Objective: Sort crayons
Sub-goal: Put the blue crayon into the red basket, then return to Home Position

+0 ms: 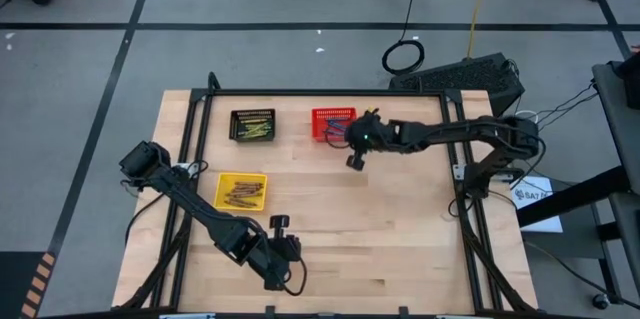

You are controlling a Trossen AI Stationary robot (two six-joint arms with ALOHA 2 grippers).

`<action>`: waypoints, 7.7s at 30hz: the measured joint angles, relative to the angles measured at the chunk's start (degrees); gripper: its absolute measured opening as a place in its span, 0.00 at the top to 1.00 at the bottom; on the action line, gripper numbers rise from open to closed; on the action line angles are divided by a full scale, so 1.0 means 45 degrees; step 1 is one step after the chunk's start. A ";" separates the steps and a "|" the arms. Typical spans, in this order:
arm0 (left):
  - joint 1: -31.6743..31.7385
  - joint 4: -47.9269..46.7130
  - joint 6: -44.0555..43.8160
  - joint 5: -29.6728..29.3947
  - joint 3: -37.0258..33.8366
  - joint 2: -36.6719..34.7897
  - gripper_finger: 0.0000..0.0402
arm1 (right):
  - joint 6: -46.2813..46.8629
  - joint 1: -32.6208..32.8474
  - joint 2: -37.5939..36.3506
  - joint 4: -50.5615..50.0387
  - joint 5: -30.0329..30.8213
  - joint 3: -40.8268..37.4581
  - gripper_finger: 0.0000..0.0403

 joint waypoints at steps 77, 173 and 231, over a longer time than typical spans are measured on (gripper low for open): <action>-0.6492 -0.2982 -0.1562 -0.6293 -0.2513 -0.9463 1.00 | 0.6469 0.0794 -0.6521 0.2137 -1.0953 0.0345 0.76; -0.7383 1.1647 0.6793 0.2144 -1.6398 -2.2445 1.00 | 0.0753 0.5996 -1.9975 0.1520 -0.4149 -1.1633 0.76; -0.7383 1.2092 0.5433 0.4404 -1.6262 -2.2435 1.00 | 0.1031 0.5957 -2.0099 0.2331 -0.2722 -1.1412 0.76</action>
